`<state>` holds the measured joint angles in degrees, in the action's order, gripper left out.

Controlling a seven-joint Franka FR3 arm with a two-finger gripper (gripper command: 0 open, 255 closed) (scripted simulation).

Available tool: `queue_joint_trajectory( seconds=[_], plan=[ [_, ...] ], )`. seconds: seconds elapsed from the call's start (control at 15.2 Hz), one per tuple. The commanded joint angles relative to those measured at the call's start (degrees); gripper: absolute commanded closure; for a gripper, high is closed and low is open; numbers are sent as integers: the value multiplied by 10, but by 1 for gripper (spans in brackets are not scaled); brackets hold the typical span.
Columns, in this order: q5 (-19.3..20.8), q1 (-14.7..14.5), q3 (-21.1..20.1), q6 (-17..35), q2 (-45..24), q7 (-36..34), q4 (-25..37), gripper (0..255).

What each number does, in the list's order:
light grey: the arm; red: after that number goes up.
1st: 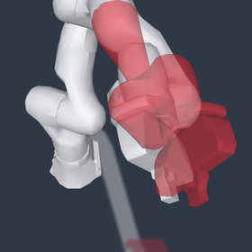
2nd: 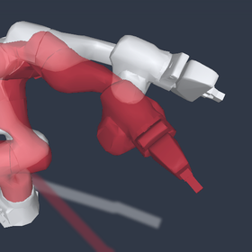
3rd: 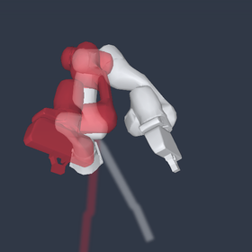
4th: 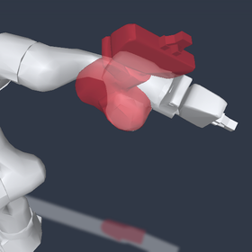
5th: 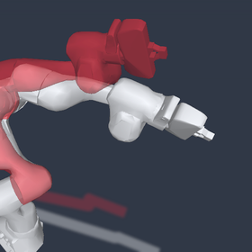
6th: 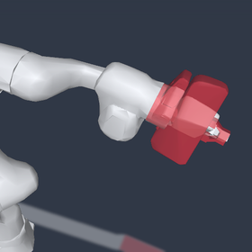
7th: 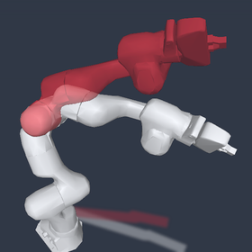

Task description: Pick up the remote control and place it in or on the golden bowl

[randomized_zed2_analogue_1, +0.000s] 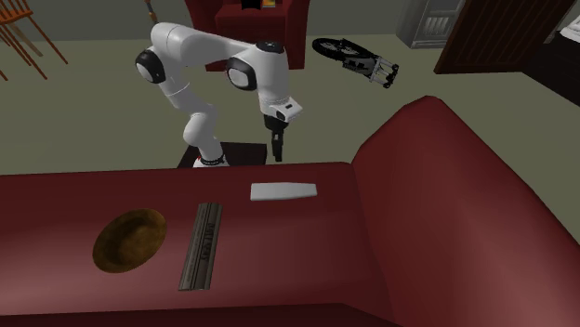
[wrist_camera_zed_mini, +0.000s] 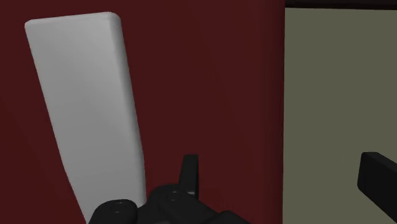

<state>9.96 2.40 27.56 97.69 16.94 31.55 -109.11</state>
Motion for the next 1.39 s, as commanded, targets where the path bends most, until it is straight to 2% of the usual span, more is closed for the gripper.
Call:
queue_joint_trajectory(
  seconds=[0.0,0.26,0.53,0.99,1.32],
  plan=[
    [-12,2,25,-5,-40,40,38,0],
    [-56,16,74,-16,-138,126,126,0],
    [-116,52,105,-39,-246,208,228,0],
    [-110,50,102,17,-237,204,165,0],
    [-110,50,102,22,-237,204,160,0]
  ],
)
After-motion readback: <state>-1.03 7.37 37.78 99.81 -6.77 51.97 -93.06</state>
